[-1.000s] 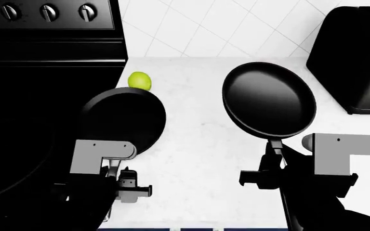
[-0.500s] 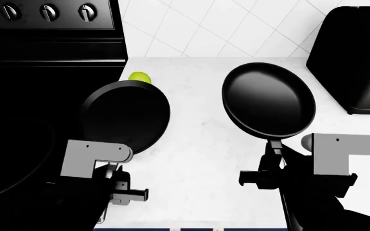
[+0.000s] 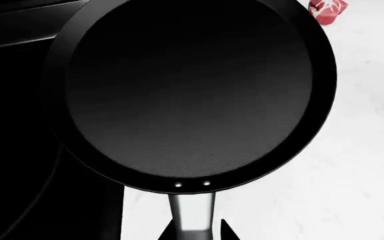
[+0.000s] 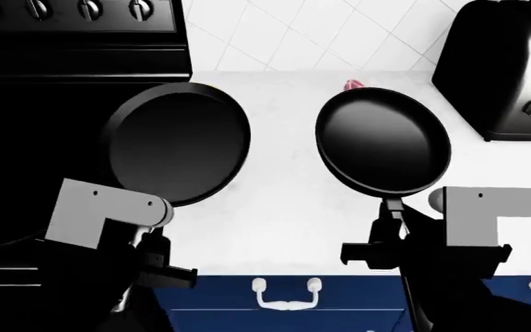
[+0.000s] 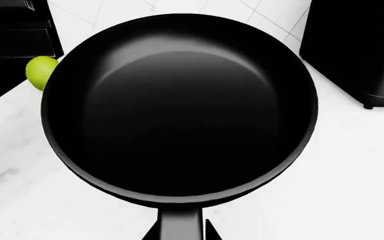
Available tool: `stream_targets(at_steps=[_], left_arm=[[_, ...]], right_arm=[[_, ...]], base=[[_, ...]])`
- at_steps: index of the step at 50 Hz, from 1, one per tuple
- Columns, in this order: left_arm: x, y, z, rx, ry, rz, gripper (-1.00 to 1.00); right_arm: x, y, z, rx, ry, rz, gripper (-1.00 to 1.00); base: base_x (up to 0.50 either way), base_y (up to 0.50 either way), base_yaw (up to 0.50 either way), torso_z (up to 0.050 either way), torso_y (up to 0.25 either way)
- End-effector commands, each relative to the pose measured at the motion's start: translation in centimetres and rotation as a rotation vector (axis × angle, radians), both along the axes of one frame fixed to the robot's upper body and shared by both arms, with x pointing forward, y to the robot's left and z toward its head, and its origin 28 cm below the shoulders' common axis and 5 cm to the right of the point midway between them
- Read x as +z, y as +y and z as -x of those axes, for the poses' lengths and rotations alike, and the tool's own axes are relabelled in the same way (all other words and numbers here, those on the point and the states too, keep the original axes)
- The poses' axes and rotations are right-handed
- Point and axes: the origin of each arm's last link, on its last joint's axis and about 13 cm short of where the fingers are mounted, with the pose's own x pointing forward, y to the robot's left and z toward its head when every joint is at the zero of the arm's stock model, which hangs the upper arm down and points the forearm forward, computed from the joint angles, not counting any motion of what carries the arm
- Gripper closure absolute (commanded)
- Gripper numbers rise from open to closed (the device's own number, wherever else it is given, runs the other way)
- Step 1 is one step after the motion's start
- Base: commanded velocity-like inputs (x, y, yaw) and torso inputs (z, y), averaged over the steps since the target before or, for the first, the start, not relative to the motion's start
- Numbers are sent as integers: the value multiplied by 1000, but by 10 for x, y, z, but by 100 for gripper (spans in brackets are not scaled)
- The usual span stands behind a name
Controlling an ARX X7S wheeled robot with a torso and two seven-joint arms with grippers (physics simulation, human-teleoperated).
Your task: Place both pans onto different burners. Then place the lemon and the lamb chop on different pans.
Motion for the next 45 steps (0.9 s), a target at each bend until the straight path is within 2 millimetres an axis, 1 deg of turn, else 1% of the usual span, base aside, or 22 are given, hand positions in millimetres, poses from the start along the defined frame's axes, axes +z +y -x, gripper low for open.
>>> stream_targets(at_steps=[1,5,8,12,16,24,36,42,45], left_arm=[[11,7,-1,28,-70,16,100],[11,9,-1,33,-80,20,100],[9,9,-1,35,-83,21,100],[4,10,-2,35,-81,23,100],[8,10,-2,36,-82,25,100],[3,10,-4,39,-87,30,100],[4,12,-5,47,-78,37,100],[1,13,-4,46,-77,39,100],[4,14,-4,49,-77,40,100]], right_arm=[[11,-2,-4,-24,-84,-7,100],[12,-2,-5,-25,-83,-15,100],[14,-2,-4,-34,-122,-7,100],[12,-1,-4,-16,-112,6,100],[12,0,-4,-7,-108,11,100],[12,1,-4,1,-104,17,100],[11,2,-5,5,-104,21,100],[12,3,-4,5,-104,23,100],[13,3,-5,5,-104,25,100]], base=[[0,0,0,0,0],[0,0,0,3,3],[0,95,0,0,4],[0,500,0,3,5],[0,500,0,0,3],[0,500,0,1,4],[0,500,0,2,4],[0,500,0,2,4],[0,500,0,0,7]])
